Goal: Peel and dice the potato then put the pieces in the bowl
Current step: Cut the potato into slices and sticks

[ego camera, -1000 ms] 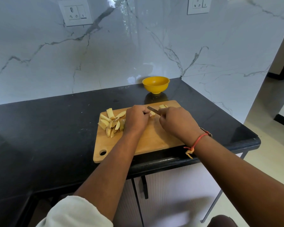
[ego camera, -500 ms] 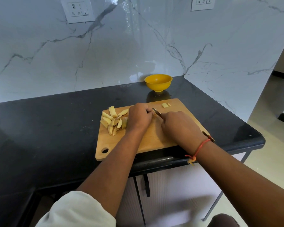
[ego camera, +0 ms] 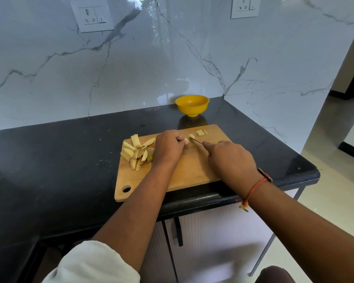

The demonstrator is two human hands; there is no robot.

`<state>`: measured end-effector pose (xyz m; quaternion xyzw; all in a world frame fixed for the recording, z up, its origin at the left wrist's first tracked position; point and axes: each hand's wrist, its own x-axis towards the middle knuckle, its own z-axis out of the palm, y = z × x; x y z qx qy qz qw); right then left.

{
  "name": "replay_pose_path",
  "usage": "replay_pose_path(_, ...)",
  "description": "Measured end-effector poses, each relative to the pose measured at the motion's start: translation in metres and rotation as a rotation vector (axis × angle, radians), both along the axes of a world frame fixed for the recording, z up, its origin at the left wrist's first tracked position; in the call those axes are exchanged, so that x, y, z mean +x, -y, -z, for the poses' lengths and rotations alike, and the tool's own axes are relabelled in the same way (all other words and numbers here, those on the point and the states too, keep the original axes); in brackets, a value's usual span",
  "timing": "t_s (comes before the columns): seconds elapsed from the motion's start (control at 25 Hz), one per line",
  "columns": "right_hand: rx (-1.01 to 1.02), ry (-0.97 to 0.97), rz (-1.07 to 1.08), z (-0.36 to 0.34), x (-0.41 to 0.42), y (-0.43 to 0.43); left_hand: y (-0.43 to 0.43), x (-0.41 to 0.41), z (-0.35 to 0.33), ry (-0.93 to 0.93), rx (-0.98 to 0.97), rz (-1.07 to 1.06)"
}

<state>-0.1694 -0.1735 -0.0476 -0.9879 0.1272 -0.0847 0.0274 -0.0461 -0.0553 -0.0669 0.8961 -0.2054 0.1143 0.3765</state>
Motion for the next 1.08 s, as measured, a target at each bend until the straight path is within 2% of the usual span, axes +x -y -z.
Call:
replay_pose_path(0.16,0.089,0.106,0.040,0.001,0.009,0.006,0.000,0.000,-0.001,-0.024,0.014,-0.035)
replay_pose_path(0.32,0.181,0.199,-0.039,-0.003,0.015,-0.005,-0.001,0.000,-0.002,-0.040,0.004,-0.040)
replay_pose_path(0.64,0.207,0.111,-0.020,-0.005,0.038,-0.015,-0.005,0.000,-0.003,-0.028,0.040,-0.016)
replay_pose_path(0.88,0.094,0.007,-0.031,-0.002,0.042,-0.020,-0.006,0.000,-0.002,-0.002,0.041,0.022)
replay_pose_path(1.08,0.085,-0.074,-0.032,0.000,0.028,-0.020,-0.005,-0.001,-0.003,0.002,0.028,-0.014)
